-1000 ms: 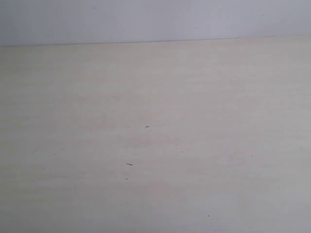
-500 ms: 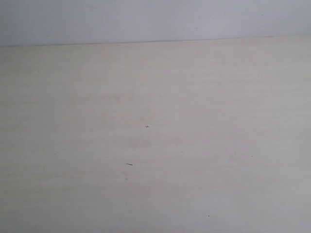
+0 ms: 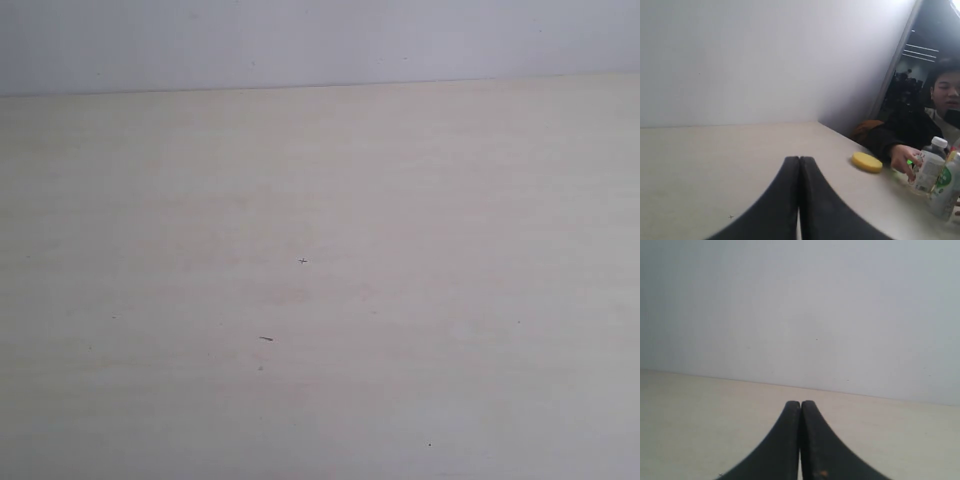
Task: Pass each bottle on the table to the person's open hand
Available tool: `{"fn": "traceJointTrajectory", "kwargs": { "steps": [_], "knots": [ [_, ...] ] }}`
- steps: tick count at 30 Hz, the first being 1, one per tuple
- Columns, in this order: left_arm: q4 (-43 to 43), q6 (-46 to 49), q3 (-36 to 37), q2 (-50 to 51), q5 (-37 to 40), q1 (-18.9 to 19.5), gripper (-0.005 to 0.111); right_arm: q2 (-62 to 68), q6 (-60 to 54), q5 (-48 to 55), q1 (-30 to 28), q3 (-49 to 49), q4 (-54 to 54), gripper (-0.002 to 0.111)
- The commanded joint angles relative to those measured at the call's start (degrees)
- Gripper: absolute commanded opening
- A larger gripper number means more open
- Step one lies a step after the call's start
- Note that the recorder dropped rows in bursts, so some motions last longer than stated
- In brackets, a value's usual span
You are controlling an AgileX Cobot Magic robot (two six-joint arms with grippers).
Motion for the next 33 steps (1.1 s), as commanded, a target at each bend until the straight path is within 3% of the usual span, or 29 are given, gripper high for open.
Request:
{"fn": "traceJointTrajectory", "kwargs": {
  "steps": [1, 11, 17, 23, 26, 31, 33],
  "knots": [
    [2.7, 0.7, 0.1, -0.3, -0.9, 0.2, 0.0, -0.2, 0.0, -0.3, 0.2, 0.2, 0.0, 0.0],
    [5.8, 0.5, 0.1, -0.3, -0.2, 0.2, 0.0, -0.2, 0.0, -0.3, 0.2, 0.2, 0.0, 0.0],
    [16.0, 0.5, 0.1, -0.3, 0.1, 0.2, 0.0, -0.2, 0.0, -0.3, 0.2, 0.2, 0.0, 0.0],
    [16.0, -1.8, 0.1, -0.3, 1.3, 0.2, 0.0, -0.2, 0.0, -0.3, 0.2, 0.2, 0.0, 0.0],
    [9.8, -8.1, 0.1, -0.3, 5.3, 0.2, 0.0, -0.2, 0.0, -0.3, 0.2, 0.2, 0.0, 0.0],
    [-8.1, -16.8, 0.1, -0.3, 20.1, 0.2, 0.0, -0.2, 0.0, -0.3, 0.2, 0.2, 0.0, 0.0],
    [-10.1, -17.4, 0.1, -0.3, 23.1, 0.2, 0.0, -0.2, 0.0, -0.3, 0.2, 0.2, 0.0, 0.0]
  ]
}}
